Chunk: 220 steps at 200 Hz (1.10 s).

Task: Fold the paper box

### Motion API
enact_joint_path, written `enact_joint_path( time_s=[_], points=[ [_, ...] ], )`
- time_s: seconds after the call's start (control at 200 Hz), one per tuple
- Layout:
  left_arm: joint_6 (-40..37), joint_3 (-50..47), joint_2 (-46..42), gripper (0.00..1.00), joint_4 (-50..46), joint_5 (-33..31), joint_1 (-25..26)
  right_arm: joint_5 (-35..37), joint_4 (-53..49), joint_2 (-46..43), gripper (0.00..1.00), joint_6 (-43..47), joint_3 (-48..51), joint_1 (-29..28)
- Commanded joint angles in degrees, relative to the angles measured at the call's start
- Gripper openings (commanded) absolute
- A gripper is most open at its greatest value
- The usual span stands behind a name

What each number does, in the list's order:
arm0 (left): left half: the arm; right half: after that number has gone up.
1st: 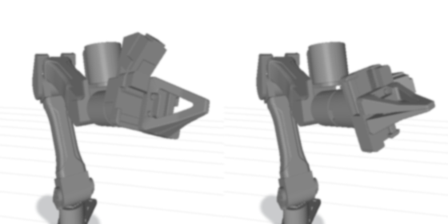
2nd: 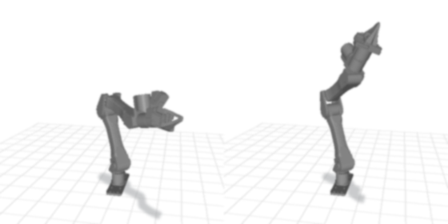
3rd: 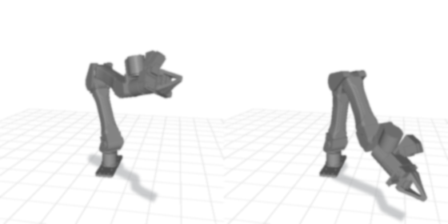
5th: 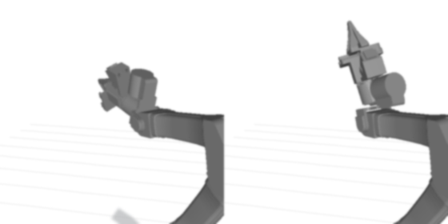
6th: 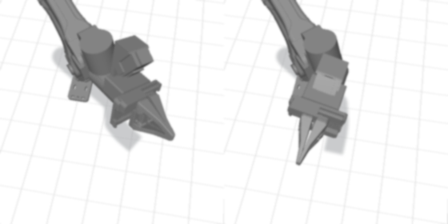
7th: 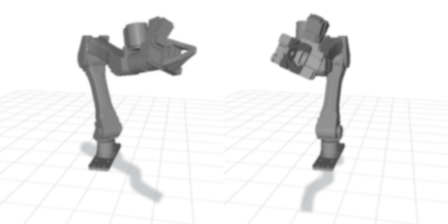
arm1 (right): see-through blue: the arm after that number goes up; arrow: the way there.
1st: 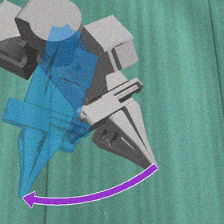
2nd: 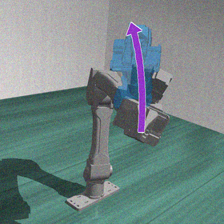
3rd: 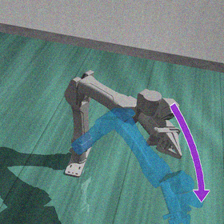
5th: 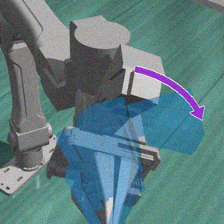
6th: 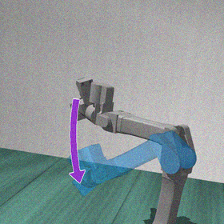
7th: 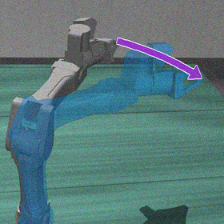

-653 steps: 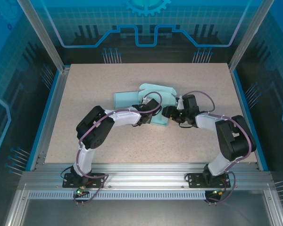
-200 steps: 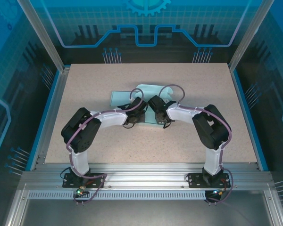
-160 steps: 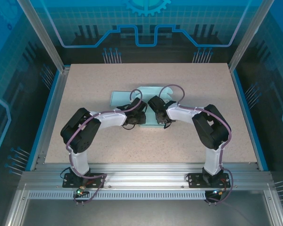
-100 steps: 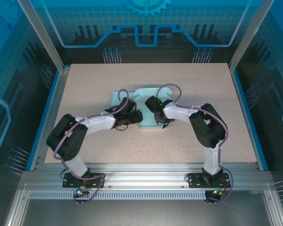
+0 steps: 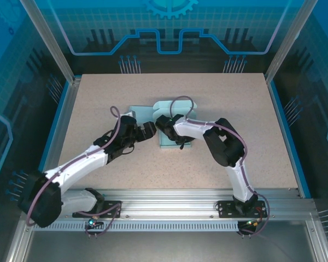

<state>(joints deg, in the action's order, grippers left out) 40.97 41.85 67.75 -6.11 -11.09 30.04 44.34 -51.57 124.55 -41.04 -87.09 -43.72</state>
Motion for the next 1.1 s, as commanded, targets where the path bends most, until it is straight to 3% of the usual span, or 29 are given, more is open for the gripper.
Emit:
enact_joint_path(
  time_s=[0.0, 0.175, 0.23, 0.35, 0.785, 0.88, 0.995, 1.096],
  points=[
    [-1.4, -0.8, -3.2, 0.99, -3.3, -5.3, -0.1, 1.4, -9.9, 6.4, 0.00, 0.3, 2.5, -1.3],
    [-1.8, -1.3, -4.4, 0.99, -3.6, -6.2, -0.1, 0.5, -7.3, 2.5, 0.00, 2.0, 3.3, -1.4],
    [-1.8, -1.3, -4.3, 0.99, -3.4, -6.1, -0.1, 0.5, -6.8, 0.7, 0.14, 2.9, 3.0, -1.4],
    [-2.3, -1.4, -3.9, 0.99, -3.0, -6.0, -0.1, 1.4, -6.3, -3.2, 0.32, 4.3, 2.2, -1.4],
    [-5.6, 0.5, -2.5, 0.99, -3.1, -4.8, -0.1, -1.3, -1.0, -11.7, 0.53, 7.1, 2.8, -1.3],
    [-10.4, 1.0, -2.0, 0.99, -2.3, -3.8, -0.1, -3.7, 2.0, -15.3, 0.57, 9.3, 4.1, -1.2],
    [-23.0, 3.7, 0.2, 0.99, -2.8, -0.3, -0.1, -7.9, 6.6, -22.6, 0.58, 13.0, 7.2, -0.4],
    [-31.0, 7.5, 3.8, 0.90, -4.6, 0.7, -0.8, -13.5, 11.0, -29.7, 0.61, 16.1, 11.2, 2.0]
  ],
)
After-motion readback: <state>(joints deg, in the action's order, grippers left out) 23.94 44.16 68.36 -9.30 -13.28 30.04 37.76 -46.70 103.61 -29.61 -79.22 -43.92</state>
